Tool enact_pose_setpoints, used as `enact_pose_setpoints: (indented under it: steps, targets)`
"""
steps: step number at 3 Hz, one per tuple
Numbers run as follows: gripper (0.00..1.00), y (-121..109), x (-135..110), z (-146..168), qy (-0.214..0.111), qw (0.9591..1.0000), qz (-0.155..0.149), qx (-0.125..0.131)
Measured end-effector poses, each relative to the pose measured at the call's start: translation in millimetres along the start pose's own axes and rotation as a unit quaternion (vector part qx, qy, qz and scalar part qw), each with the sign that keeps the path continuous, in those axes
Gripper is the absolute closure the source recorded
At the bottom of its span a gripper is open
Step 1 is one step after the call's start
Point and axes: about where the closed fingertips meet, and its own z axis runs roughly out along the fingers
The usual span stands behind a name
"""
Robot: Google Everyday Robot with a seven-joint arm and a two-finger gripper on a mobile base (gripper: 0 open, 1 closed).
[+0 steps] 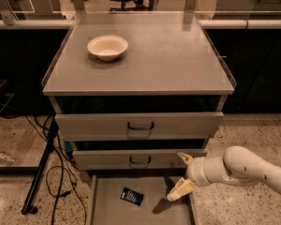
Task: Pick rxbar blueberry from bottom drawer and place on counter
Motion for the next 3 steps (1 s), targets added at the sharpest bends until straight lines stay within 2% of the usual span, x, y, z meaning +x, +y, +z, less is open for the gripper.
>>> enact_pose_setpoints:
  steps: [1,2,3]
  targets:
    - [0.00,-3.7,-2.9,-3.4,-0.009,0.9999,0.005,-0.006]
    - [0.00,-1.1,-0.5,6.1,0.000,1.0000,-0.001,-0.005]
    - [0.00,7.4,32.4,48.4,0.028,0.9995,0.007,-0.012]
